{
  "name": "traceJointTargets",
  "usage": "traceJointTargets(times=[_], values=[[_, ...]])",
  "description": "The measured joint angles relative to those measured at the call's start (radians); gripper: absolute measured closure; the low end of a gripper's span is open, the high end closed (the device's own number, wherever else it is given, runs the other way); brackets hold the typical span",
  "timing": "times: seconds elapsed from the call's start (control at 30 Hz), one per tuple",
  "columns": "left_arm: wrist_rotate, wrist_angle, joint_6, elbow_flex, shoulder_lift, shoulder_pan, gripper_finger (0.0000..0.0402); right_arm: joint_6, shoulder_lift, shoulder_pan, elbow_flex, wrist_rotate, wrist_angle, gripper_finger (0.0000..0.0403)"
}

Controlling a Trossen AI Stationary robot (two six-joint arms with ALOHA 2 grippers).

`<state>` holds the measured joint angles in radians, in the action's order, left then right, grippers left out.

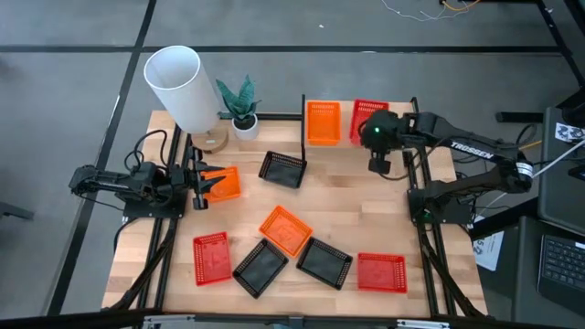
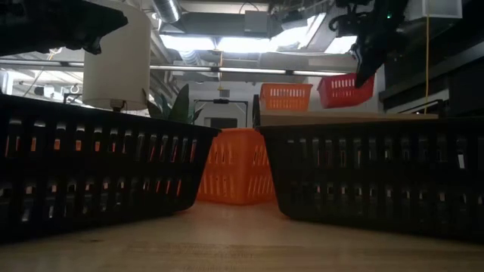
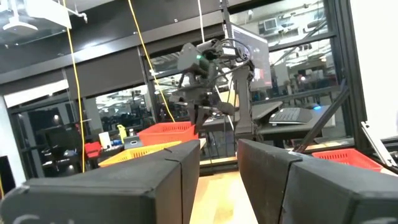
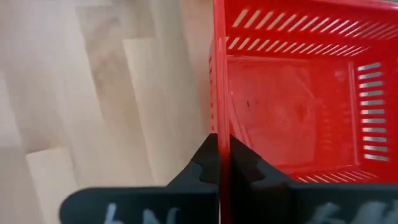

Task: Stack baskets on shelf by color
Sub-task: Put the top red basket on the shelf

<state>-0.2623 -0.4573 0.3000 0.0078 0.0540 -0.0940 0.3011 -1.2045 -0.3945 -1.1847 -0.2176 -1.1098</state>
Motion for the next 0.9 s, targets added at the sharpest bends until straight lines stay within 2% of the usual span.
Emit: traceJointTargets(times=[0.4, 0.63, 0.9], values=[[0.000, 0.000, 0.000, 0.000, 0.000, 0.000, 0.0298, 0.277, -0.012, -0.208, 0.000, 0.262, 0.045, 0.0403], [0.000, 0.000, 0.000, 0.000, 0.000, 0.000, 0.0298, 0.280, -0.068, -0.239, 0.000, 0.270, 0.053, 0.0399], [0.001, 0.000, 0.000, 0.000, 0.000, 0.000, 0.0298, 0.272, -0.117, -0.239, 0.000, 0.265, 0.056, 0.0356]])
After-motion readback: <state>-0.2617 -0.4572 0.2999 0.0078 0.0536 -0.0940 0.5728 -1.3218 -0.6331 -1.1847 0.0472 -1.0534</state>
